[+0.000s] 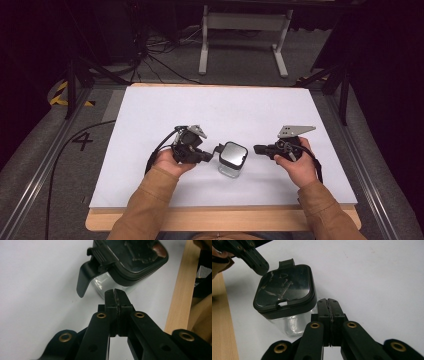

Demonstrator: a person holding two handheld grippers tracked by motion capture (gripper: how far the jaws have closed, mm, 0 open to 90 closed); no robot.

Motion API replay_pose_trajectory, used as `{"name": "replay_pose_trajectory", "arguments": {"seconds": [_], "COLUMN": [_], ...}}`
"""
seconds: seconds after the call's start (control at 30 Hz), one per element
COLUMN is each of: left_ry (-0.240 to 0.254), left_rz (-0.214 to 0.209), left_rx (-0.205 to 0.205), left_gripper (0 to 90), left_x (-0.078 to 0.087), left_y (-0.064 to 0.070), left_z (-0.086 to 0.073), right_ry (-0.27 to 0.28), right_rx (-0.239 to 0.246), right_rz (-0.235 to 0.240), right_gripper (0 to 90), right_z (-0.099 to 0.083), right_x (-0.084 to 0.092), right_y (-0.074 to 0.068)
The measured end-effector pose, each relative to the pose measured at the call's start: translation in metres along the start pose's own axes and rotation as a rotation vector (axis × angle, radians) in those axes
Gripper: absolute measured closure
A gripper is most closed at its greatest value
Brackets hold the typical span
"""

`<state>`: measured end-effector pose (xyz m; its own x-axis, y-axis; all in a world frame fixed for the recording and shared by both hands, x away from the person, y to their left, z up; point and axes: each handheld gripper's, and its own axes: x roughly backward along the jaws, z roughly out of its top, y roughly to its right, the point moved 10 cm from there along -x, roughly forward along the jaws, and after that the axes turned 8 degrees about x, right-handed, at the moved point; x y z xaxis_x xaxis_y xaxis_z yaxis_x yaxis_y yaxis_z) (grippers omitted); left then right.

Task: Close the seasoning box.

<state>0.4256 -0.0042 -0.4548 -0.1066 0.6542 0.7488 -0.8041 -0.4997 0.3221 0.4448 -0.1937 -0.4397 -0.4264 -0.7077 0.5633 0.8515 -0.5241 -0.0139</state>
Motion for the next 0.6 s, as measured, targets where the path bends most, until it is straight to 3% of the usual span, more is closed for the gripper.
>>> {"name": "replay_pose_trajectory", "arguments": {"seconds": [0.27,0.43,0.57,0.6], "left_ry": [-0.07,-0.085,-0.064,-0.075], "left_rz": [0.003,0.007,0.013,-0.001], "left_rx": [0.009,0.021,0.021,0.024], "left_gripper": [89.4,89.5,89.6,89.6], "left_x": [-0.024,-0.029,-0.031,-0.03], "left_y": [-0.008,-0.015,-0.02,-0.02], "left_z": [-0.004,-0.002,0.003,0.003], "right_ry": [-0.003,-0.002,-0.001,0.0], "right_rx": [-0.009,-0.016,-0.025,-0.024], "right_rz": [-0.009,-0.018,-0.03,-0.034], "right_gripper": [90.0,90.0,90.0,90.0], "right_z": [-0.005,-0.009,-0.012,-0.013], "right_x": [0.004,0.009,0.014,0.015], "right_y": [0.001,0.001,0.002,0.002]}}
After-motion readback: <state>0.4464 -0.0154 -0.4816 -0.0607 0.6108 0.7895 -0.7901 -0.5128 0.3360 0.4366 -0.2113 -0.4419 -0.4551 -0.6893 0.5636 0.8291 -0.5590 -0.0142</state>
